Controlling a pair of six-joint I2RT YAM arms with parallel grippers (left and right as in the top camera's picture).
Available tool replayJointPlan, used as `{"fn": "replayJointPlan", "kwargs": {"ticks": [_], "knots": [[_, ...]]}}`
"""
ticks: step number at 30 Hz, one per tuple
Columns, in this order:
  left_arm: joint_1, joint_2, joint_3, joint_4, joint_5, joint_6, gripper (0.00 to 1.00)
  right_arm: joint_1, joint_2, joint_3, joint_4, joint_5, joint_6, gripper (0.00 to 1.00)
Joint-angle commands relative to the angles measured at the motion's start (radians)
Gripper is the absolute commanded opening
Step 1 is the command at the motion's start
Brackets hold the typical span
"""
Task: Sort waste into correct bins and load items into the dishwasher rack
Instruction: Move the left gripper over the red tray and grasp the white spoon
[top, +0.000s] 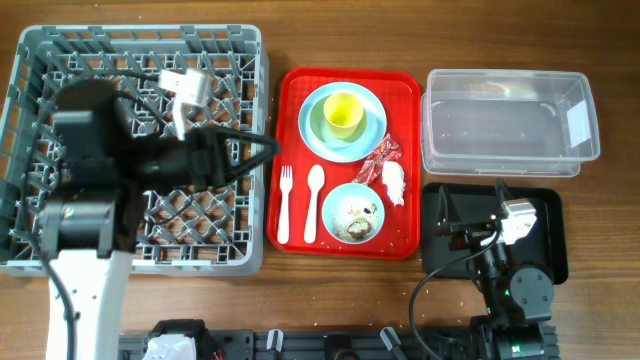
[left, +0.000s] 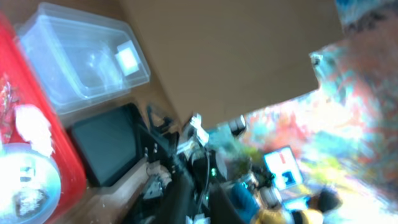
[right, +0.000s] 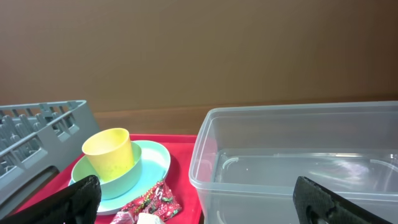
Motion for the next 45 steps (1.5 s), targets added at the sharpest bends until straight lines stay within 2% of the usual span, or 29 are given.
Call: {"fn": "replayJointPlan", "kwargs": {"ticks": [1, 2, 3, 6, 10, 12, 19, 21, 24, 26, 27, 31, 35, 39, 43, 45], "knots": [[-0.085, 0.034, 0.002, -0.214, -0.246, 0.120, 0.04, 0.002, -0.006, -0.002, 0.003, -0.005, -0.006, 1.00], [-0.132, 0.036, 0.002, -0.298, -0.438, 0.118, 0.04, 0.002, -0.006, -0.002, 0.003, -0.005, -0.006, 1.00], [-0.175, 0.036, 0.002, -0.351, -0.568, 0.118, 0.04, 0.002, -0.006, -0.002, 0.003, -0.005, -0.006, 1.00], [-0.316, 0.036, -0.001, -0.424, -0.801, 0.084, 0.04, 0.002, -0.006, -0.002, 0.003, -0.005, -0.006, 1.00], [-0.501, 0.039, -0.060, -0.411, -1.161, -0.188, 0.04, 0.002, -0.006, -0.002, 0.003, -0.005, -0.006, 1.00], [-0.589, 0.056, -0.117, -0.361, -1.268, -0.292, 0.04, 0.002, -0.006, -0.002, 0.003, -0.005, -0.006, 1.00], [-0.796, 0.277, -0.180, -0.193, -1.279, -0.359, 0.04, 0.002, -0.006, -0.002, 0.003, -0.005, -0.006, 1.00], [-0.841, 0.343, -0.180, -0.138, -1.280, -0.358, 0.08, 0.002, -0.006, -0.002, 0.003, -0.005, -0.006, 1.00], [-0.851, 0.401, -0.180, -0.133, -1.291, -0.357, 0.09, 0.002, -0.006, -0.002, 0.003, -0.005, -0.006, 1.00], [-0.851, 0.402, -0.180, -0.150, -1.345, -0.353, 0.12, 0.002, -0.006, -0.002, 0.003, -0.005, -0.006, 1.00], [-0.851, 0.401, -0.180, -0.167, -1.397, -0.353, 0.19, 0.002, -0.006, -0.002, 0.003, -0.005, -0.006, 1.00], [-0.851, 0.401, -0.180, -0.216, -1.617, -0.354, 0.23, 0.002, -0.006, -0.002, 0.003, -0.005, -0.006, 1.00], [-0.850, 0.402, -0.192, -0.167, -1.646, -0.354, 0.25, 0.002, -0.006, -0.002, 0.003, -0.005, -0.006, 1.00], [-0.850, 0.403, -0.203, -0.135, -1.706, -0.355, 0.15, 0.002, -0.006, -0.002, 0.003, -0.005, -0.006, 1.00], [-0.850, 0.403, -0.246, -0.070, -1.704, -0.363, 0.10, 0.002, -0.006, -0.002, 0.003, -0.005, -0.005, 1.00], [-0.850, 0.403, -0.264, -0.055, -1.704, -0.410, 0.06, 0.002, -0.006, -0.002, 0.003, -0.005, -0.006, 1.00]]}}
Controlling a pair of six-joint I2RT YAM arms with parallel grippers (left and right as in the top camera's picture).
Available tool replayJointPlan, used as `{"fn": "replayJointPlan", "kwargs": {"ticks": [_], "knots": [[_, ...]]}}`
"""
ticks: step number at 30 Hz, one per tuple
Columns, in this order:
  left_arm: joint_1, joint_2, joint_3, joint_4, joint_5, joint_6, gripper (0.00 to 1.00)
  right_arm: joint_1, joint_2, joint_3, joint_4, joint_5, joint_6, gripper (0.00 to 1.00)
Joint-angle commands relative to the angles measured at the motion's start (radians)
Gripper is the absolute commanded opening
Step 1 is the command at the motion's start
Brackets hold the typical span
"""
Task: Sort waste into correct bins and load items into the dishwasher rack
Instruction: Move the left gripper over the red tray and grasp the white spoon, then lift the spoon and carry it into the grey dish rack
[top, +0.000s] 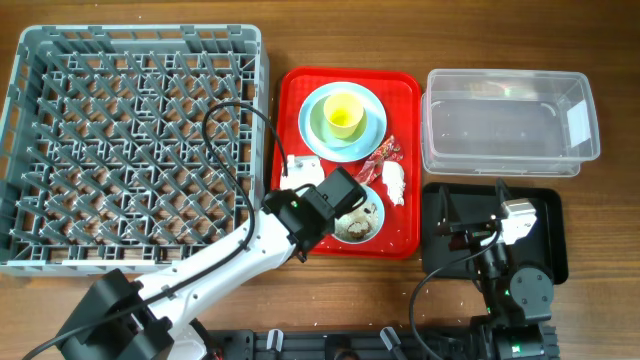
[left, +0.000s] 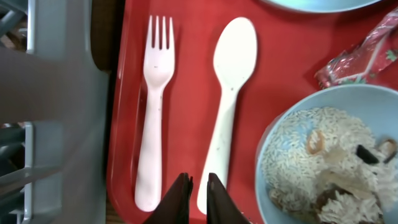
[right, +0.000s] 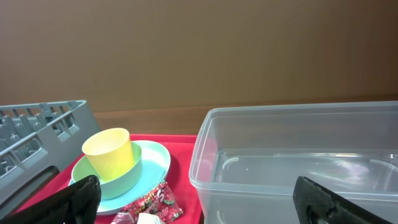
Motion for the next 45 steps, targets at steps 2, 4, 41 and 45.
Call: {"fn": "replayJointPlan", "kwargs": {"ticks": [2, 4, 41, 45], "knots": [[0.000, 0.006, -0.060, 0.051, -0.024, -0.115, 0.04, 0.002, -0.006, -0.001, 0.003, -0.005, -0.006, 1.00], [0.000, 0.006, -0.098, 0.118, 0.027, -0.114, 0.04, 0.002, -0.006, -0.001, 0.003, -0.005, -0.006, 1.00], [0.001, 0.029, -0.145, 0.289, -0.046, 0.156, 0.24, 0.002, -0.006, -0.001, 0.003, -0.005, -0.006, 1.00], [0.001, 0.082, -0.145, 0.318, -0.043, 0.089, 0.36, 0.002, -0.006, -0.001, 0.003, -0.005, -0.006, 1.00]]}}
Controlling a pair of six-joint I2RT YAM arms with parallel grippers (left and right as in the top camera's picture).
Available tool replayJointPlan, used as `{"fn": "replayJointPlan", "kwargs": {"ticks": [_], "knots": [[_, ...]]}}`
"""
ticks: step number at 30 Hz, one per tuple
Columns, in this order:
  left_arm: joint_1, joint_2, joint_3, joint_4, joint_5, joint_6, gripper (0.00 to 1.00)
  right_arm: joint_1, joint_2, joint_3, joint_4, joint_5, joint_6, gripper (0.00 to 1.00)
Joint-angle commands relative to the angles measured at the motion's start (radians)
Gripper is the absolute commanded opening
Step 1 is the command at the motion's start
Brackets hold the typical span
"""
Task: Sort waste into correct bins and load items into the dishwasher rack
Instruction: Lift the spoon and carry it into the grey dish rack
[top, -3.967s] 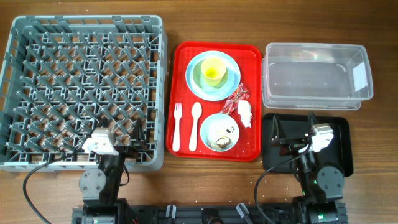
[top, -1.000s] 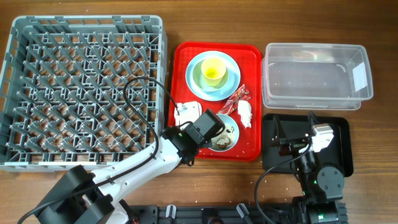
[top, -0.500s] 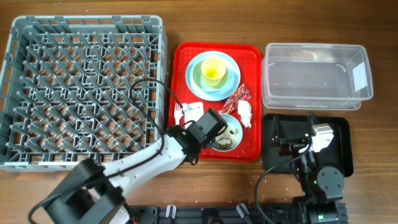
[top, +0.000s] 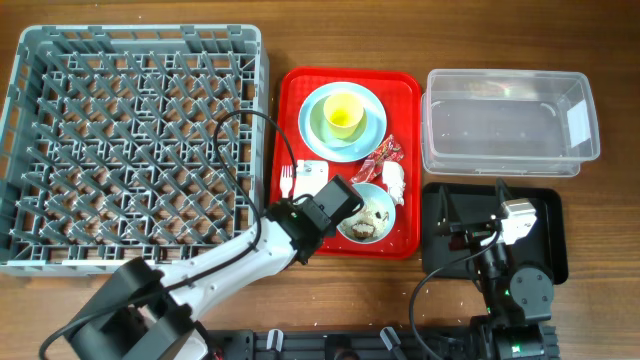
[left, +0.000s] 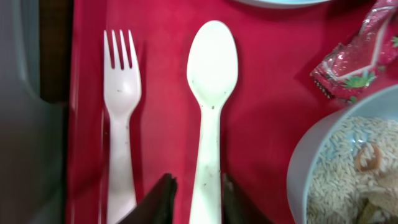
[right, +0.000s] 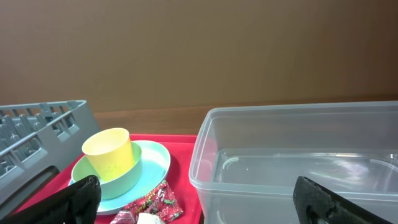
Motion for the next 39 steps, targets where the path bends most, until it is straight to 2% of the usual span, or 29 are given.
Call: {"fn": "replayJointPlan", "kwargs": {"ticks": [1, 2, 4, 6, 8, 11, 14, 17, 19, 21, 23, 26, 29, 32, 34, 36, 37, 39], "knots": [[0.001, 0.054, -0.005, 0.035, -0.028, -0.063, 0.36, 0.002, -0.006, -0.002, 0.003, -0.005, -0.006, 1.00], [0.001, 0.061, -0.005, 0.045, -0.027, -0.063, 0.26, 0.002, -0.006, -0.002, 0.003, -0.005, -0.006, 1.00], [0.000, 0.061, -0.005, 0.044, -0.026, -0.063, 0.27, 0.002, -0.006, -0.002, 0.003, -0.005, -0.006, 1.00], [0.000, 0.061, -0.005, 0.042, -0.027, -0.063, 0.34, 0.002, -0.006, -0.002, 0.003, -0.005, -0.006, 1.00], [0.000, 0.065, -0.005, 0.048, -0.028, -0.063, 0.34, 0.002, -0.006, -0.002, 0.003, -0.005, -0.006, 1.00], [0.001, 0.095, -0.005, 0.083, -0.028, -0.063, 0.22, 0.002, -0.006, -0.002, 0.003, -0.005, -0.006, 1.00], [0.001, 0.175, -0.005, 0.117, -0.052, -0.062, 0.32, 0.002, -0.006, -0.002, 0.003, -0.005, -0.006, 1.00], [0.001, 0.205, -0.005, 0.129, -0.069, -0.062, 0.31, 0.002, -0.006, -0.002, 0.003, -0.005, -0.006, 1.00], [0.001, 0.205, -0.005, 0.132, -0.069, -0.062, 0.23, 0.002, -0.006, -0.002, 0.003, -0.005, -0.006, 1.00], [0.001, 0.205, -0.005, 0.131, -0.069, -0.062, 0.20, 0.002, -0.006, -0.002, 0.003, -0.005, -0.006, 1.00], [0.001, 0.199, -0.005, 0.130, -0.082, -0.062, 0.04, 0.002, -0.006, -0.002, 0.003, -0.005, -0.006, 1.00], [0.001, 0.106, -0.005, 0.127, -0.145, -0.061, 0.04, 0.002, -0.006, -0.002, 0.003, -0.005, -0.006, 1.00], [0.001, -0.109, -0.005, 0.073, -0.272, -0.049, 0.04, 0.002, -0.006, -0.002, 0.003, -0.005, -0.006, 1.00], [0.001, -0.317, -0.005, 0.060, -0.315, 0.145, 0.04, 0.002, -0.006, -0.002, 0.003, -0.005, -0.006, 1.00], [0.004, -0.457, -0.005, 0.060, -0.402, 0.272, 0.04, 0.002, -0.006, -0.002, 0.003, -0.005, -0.006, 1.00], [0.052, -0.536, -0.005, 0.044, -0.412, 0.357, 0.04, 0.002, -0.006, -0.002, 0.003, -0.005, -0.006, 1.00], [0.106, -0.548, -0.005, 0.017, -0.406, 0.361, 0.04, 0.002, -0.006, -0.002, 0.003, -0.005, -0.006, 1.00], [0.246, -0.514, -0.005, -0.045, -0.249, 0.372, 0.04, 0.002, -0.006, -0.002, 0.003, -0.005, -0.006, 1.00]]}}
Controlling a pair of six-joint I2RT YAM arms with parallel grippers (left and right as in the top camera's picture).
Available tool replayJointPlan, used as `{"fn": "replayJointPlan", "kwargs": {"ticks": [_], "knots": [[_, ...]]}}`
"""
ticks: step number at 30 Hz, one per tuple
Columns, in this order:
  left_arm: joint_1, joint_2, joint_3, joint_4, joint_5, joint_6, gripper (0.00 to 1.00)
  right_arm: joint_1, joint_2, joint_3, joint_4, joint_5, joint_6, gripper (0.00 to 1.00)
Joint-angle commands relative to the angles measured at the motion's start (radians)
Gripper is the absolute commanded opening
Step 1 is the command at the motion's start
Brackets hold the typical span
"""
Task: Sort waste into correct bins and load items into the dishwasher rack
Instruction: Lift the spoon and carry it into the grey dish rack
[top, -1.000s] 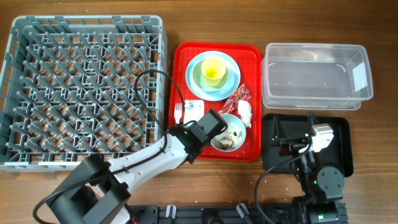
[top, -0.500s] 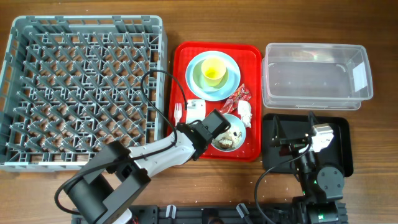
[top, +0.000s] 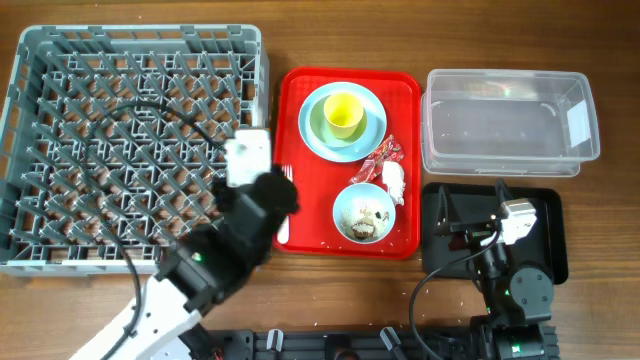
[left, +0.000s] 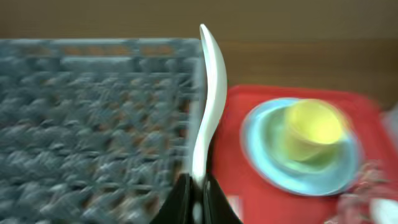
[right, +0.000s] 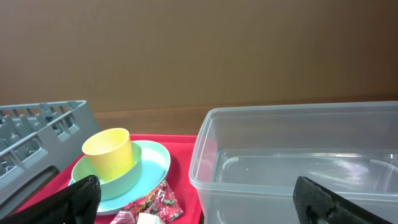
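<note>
My left gripper (left: 198, 183) is shut on the handle of a white spoon (left: 210, 93), which stands upright above its fingers. In the overhead view the left arm (top: 255, 195) hangs over the seam between the grey dishwasher rack (top: 100, 120) and the red tray (top: 300, 90). A white fork (top: 282, 232) lies on the tray, partly hidden by the arm. The tray also carries a yellow cup (top: 343, 113) in a green bowl on a blue plate, a rice bowl (top: 362, 212), a red wrapper (top: 383, 155) and a crumpled tissue (top: 394, 180). My right gripper (right: 199, 205) stands open and empty.
A clear plastic bin (top: 510, 120) stands at the back right. In front of it lies a black bin (top: 548, 215), where the right arm (top: 500, 255) rests. The left wrist view is blurred by motion.
My left gripper was open astride the spoon's handle on the tray. Now it is shut on the spoon and raised, with rack and tray far below. The right arm has not moved.
At first the left arm hung over the rack with its camera facing away from the table. Then it was low over the fork and spoon with jaws nearly together, then open about the spoon's handle. Now it holds the spoon off the tray.
</note>
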Motion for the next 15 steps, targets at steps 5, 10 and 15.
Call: {"fn": "replayJointPlan", "kwargs": {"ticks": [5, 10, 15], "knots": [[0.456, 0.195, -0.001, -0.018, 0.693, 0.228, 0.04, 0.002, -0.006, -0.001, 0.003, -0.005, -0.006, 1.00], [0.519, 0.344, -0.001, 0.015, 0.803, 0.215, 0.04, 0.002, -0.006, -0.001, 0.003, -0.005, -0.006, 1.00], [0.519, 0.374, -0.001, 0.029, 0.803, 0.212, 0.04, 0.002, -0.006, -0.001, 0.003, -0.005, -0.006, 1.00]]}}
